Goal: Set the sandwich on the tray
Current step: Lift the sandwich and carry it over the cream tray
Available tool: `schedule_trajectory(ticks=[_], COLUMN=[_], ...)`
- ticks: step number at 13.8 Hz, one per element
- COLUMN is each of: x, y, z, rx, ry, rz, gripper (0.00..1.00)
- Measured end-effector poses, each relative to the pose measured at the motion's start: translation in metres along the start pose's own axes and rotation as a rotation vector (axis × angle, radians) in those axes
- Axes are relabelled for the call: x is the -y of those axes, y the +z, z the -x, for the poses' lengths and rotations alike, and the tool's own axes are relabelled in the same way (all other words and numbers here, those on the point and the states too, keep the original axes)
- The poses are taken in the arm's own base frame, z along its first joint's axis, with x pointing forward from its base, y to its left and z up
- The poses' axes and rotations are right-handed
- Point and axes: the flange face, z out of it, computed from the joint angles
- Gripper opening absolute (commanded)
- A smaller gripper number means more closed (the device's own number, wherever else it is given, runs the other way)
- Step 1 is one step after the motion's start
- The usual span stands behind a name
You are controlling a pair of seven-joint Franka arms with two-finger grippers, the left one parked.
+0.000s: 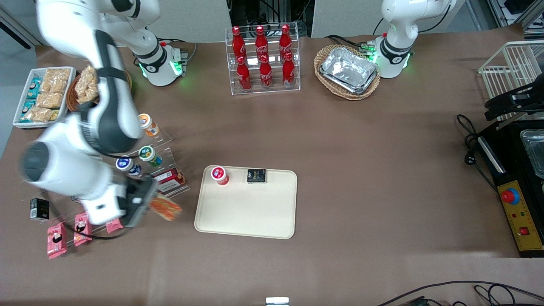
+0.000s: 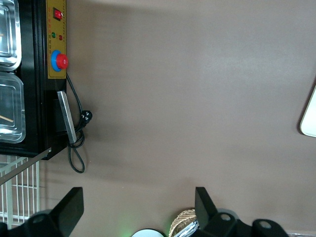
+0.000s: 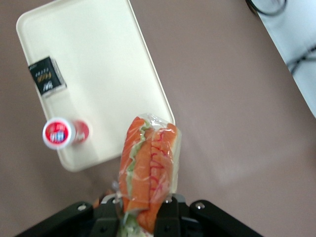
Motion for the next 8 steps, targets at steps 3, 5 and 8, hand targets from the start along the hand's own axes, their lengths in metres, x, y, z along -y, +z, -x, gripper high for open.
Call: schedule_trajectory(ticks=[3,5,8], x=[0.040,0.071,0.098], y=[0.066,0.107,0.153], z=[-0.066,-0.102,-0.128], rx=[-0.036,-0.044,-0.041], ry=[-0.054,-0.085,-0.130], rz=[0.025,0.062,0.103], gripper=[0.00,0.00,0.00])
